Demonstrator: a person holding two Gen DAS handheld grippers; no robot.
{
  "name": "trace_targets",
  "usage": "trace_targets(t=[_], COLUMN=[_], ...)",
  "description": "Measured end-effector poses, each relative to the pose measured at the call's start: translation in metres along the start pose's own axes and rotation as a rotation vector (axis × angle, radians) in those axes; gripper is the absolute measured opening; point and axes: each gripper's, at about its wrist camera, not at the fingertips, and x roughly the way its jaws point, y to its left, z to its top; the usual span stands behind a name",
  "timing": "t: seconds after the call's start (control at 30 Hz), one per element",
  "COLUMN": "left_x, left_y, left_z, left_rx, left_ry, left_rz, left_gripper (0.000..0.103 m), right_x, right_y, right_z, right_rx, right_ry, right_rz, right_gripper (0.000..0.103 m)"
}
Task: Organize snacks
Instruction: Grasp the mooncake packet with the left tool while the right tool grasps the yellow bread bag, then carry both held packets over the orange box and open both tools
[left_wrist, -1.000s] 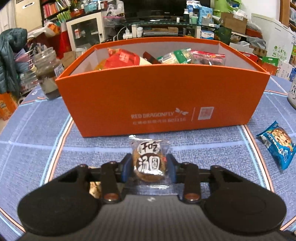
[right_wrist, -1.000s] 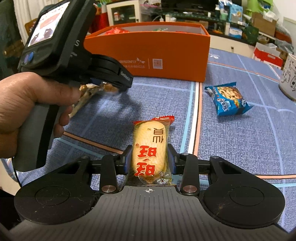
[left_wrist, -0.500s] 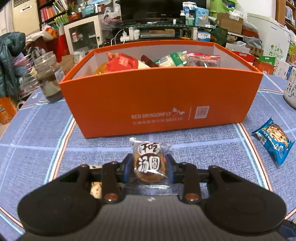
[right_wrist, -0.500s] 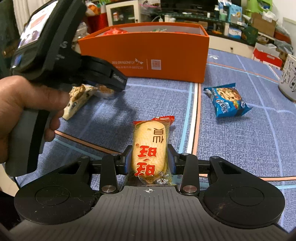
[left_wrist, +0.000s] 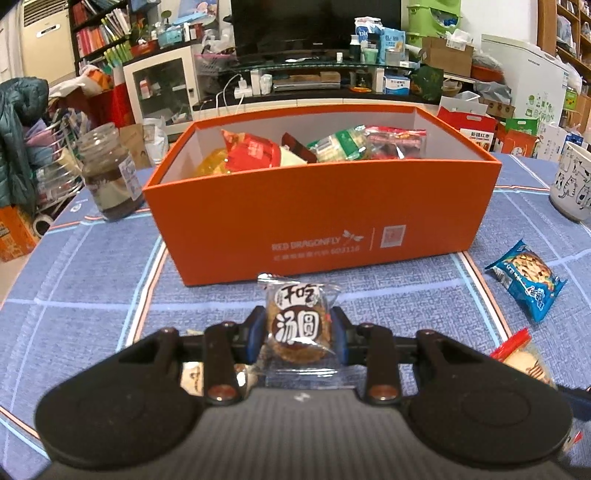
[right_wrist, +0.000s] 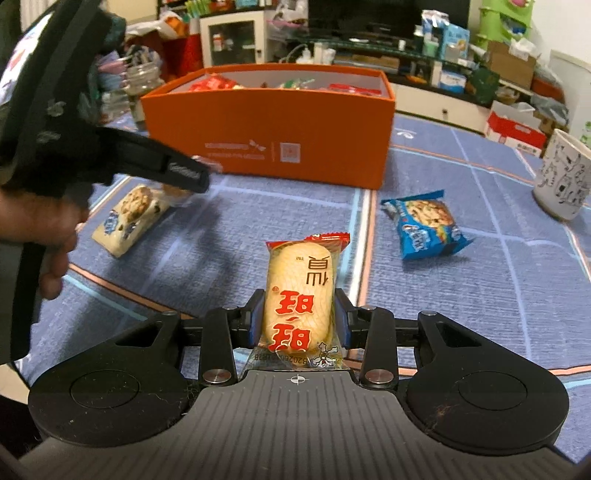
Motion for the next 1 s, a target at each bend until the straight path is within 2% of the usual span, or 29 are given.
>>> trace_targets(t=[0.3,0.43,0.53,0.63,0.77,0.9,1.0], left_x=[-0.026,-0.042,-0.057,-0.073,-0.069,-0.031,0.007], left_y=[0.009,0.02,0.032,0.048,0.059,0.046,0.033], left_z=[-0.009,-0.014,-0.009,0.008,0.051,0.105,0.131], left_rx=[-0.01,-0.027,-0.05,-0.088,-0.116,-0.097,-0.085], left_ry=[-0.017,-0.031,-0.056,-0.107,-0.146,-0.146,-0.12], left_rz=[-0.029,-0.025,-0.015,-0.022,-0.038,-0.051,-0.032], left_gripper=[0.034,0.034,0.034,0.034,0.034,0.034,0.036], right_x=[-0.006,-0.016,-0.033,-0.052,-0.046,0.001,0.04], right_y=[-0.001,0.006,0.007,-0.002,-0.023,-0.042,-0.043], right_z=[0.01,0.016,0.025,0.047,0.097,0.155,0.188], right_rx=[0.032,0.036,0.049,0.087,0.112,0.145,0.104], right_ry=[0.014,-0.024,-0.083,-0.163,-0.235,-0.185,-0.153], right_rz=[-0.032,-0.021,0.021,0.084,0.088,0.1,0.057], right_gripper=[0.021,0.021,0.021,0.021,0.021,0.021,0.021])
